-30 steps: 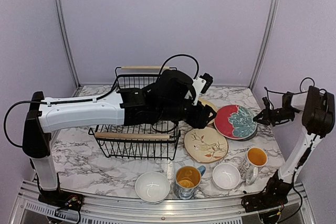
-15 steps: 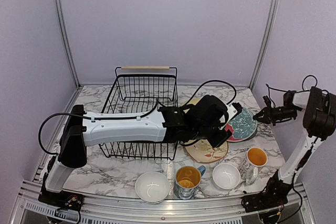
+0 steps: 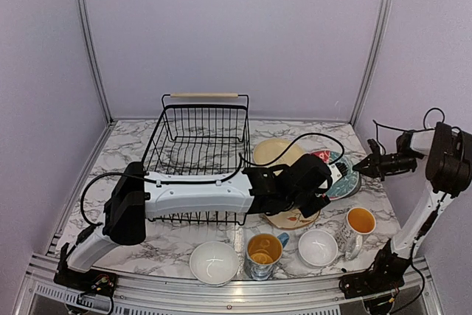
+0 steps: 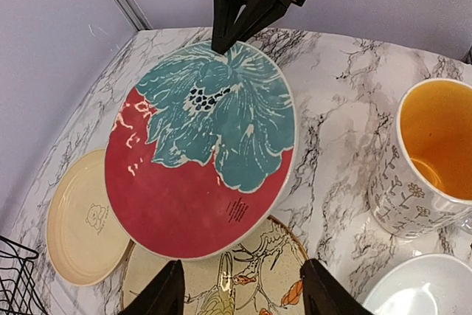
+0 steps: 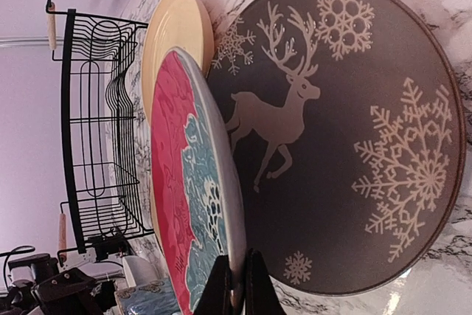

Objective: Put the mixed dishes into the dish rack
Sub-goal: Grab the plate at the center of the board, then pass from the right arm to the left

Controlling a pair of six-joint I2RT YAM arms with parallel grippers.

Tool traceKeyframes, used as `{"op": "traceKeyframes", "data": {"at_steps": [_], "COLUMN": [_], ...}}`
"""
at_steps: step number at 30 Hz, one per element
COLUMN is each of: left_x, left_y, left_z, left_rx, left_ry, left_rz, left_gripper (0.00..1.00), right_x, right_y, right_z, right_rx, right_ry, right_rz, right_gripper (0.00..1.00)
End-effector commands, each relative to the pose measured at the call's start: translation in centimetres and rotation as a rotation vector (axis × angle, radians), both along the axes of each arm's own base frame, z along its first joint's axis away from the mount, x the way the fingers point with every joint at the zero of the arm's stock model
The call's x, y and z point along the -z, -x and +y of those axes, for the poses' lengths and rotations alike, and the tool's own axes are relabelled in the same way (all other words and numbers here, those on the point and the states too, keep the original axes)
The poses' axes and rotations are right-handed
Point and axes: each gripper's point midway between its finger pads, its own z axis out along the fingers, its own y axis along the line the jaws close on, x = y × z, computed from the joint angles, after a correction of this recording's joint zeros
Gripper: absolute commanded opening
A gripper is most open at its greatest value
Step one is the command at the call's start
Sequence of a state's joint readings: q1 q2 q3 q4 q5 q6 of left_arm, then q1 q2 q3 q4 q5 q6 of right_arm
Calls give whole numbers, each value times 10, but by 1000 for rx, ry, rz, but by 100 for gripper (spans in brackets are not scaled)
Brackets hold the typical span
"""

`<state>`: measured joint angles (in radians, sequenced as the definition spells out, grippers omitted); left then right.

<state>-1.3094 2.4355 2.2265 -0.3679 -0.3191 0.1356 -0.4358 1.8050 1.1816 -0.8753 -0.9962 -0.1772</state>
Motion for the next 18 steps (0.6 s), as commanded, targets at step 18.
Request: {"op": "traceKeyframes", "data": {"at_steps": [18], "left_x": [47], "left_y": [5], "left_z": [-17], "left_rx": [-1], "left_ry": [-194], "left_rz": [-352], "left_gripper": [63], "right_x": [-61], "right_y": [26], "right_z": [41], "right_rx": [-47], "right_ry": [-230], "right_rz": [-57], "right_gripper": [0]}}
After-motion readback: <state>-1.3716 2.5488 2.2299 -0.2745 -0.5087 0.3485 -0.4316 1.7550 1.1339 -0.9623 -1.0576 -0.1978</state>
